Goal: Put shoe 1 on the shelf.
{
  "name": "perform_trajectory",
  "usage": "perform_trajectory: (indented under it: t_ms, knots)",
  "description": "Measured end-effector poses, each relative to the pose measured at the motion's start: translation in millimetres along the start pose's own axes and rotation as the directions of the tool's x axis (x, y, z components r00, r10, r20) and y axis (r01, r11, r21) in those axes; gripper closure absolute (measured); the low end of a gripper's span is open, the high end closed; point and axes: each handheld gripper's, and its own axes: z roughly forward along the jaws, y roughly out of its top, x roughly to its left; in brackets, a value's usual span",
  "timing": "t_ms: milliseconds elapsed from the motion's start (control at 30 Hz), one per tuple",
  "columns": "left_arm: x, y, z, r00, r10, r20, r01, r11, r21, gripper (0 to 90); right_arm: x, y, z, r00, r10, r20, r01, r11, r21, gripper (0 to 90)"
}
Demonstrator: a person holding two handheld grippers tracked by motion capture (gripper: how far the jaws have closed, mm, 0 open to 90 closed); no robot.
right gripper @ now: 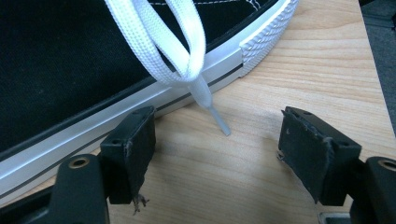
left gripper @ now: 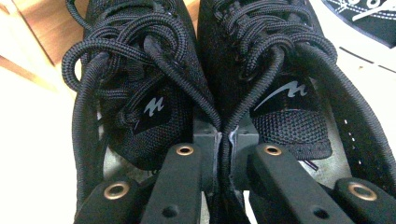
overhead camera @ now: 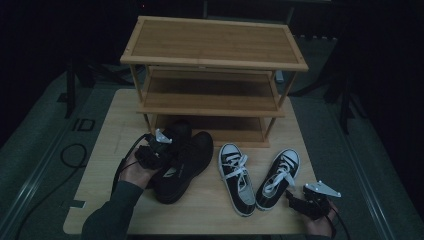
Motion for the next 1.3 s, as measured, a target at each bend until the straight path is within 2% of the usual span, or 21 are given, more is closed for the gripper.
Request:
perform_trajectory:
  t_ms: [400, 1300]
  knots:
    - [-1.5, 11.6, 5.8, 0.9998, 0.017, -0.006, -0.017, 0.9999, -0.002, 85.1, 0.0, 0.0, 0.0, 1.0, 0.0, 0.0, 0.0, 1.0, 0.0, 26.9]
    - [3.6, 32.1, 24.5, 0.9992, -0.001, -0.039, 0.001, 1.0, -0.006, 85.1, 0.0, 0.0, 0.0, 1.0, 0.0, 0.0, 0.0, 1.0, 0.0, 26.9]
